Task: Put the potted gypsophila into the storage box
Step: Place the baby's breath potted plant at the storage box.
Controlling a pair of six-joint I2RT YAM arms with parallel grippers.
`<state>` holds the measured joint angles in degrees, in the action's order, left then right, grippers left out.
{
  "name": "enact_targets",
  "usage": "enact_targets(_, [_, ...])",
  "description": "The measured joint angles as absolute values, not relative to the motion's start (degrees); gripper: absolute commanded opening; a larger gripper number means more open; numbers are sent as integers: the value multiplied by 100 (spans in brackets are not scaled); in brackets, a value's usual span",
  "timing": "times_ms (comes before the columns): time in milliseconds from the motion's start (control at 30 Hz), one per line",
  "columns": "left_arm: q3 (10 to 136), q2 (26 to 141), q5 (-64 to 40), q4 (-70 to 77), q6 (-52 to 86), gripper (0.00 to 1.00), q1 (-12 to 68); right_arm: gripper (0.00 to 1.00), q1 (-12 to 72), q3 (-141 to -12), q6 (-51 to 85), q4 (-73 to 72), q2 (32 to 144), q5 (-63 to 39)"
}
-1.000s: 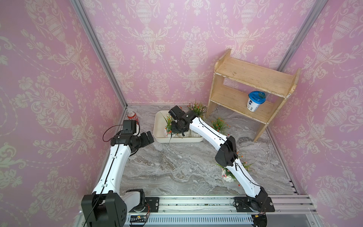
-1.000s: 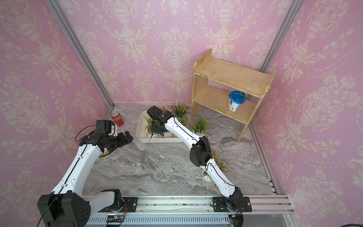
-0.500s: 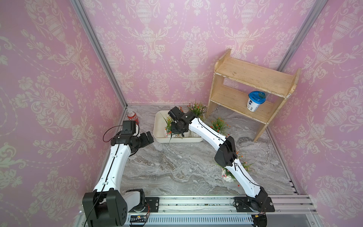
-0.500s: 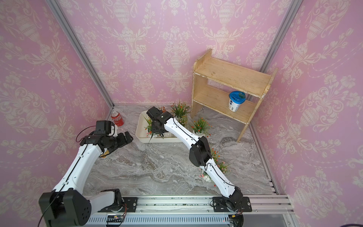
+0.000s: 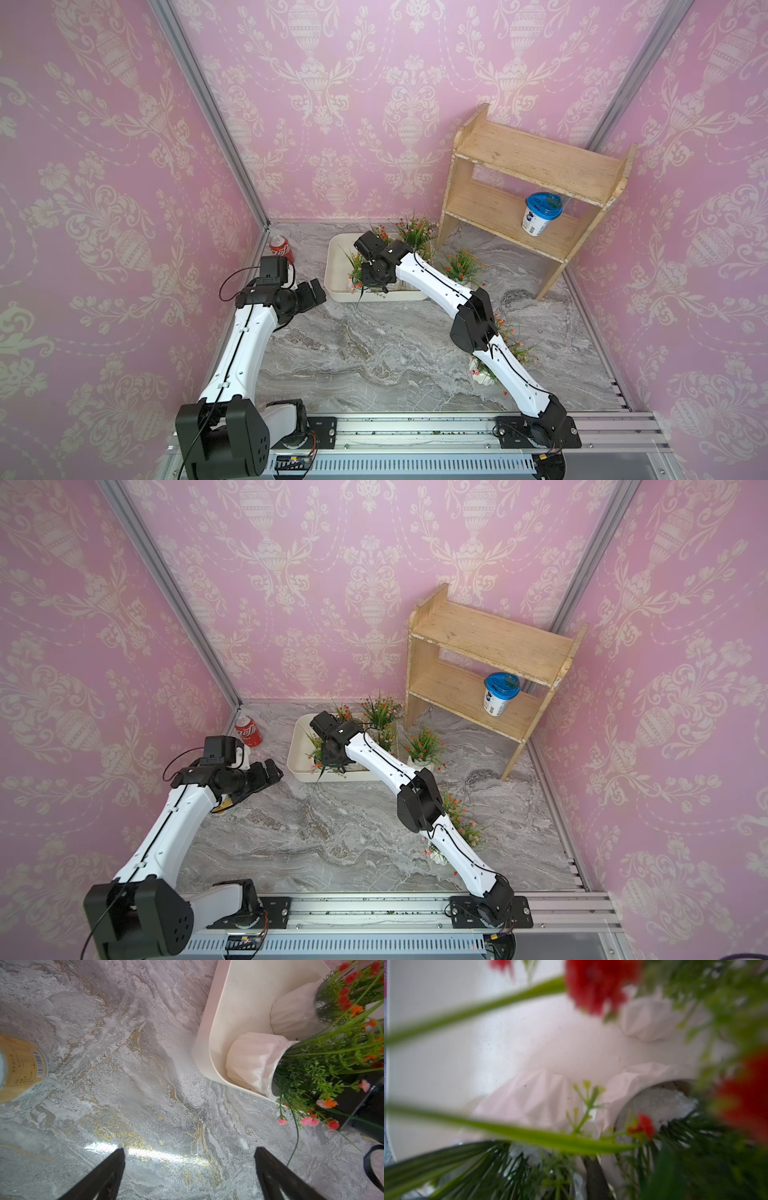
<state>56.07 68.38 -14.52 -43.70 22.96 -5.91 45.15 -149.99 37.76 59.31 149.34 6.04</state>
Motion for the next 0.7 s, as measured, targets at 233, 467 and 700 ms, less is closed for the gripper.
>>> enact_targets(233, [5603, 6886, -1474, -4331, 2296, 99, -628, 20, 4515, -14999, 3782, 5902, 14934, 598])
enact_targets(467, [5603, 6919, -1474, -4333, 2296, 99, -633, 21, 4517, -14999, 3800, 5826, 14934, 600])
enact_targets(700, [5603, 6921, -1476, -4333, 2296, 99, -633, 22, 4517, -14999, 3798, 5811, 14932, 604])
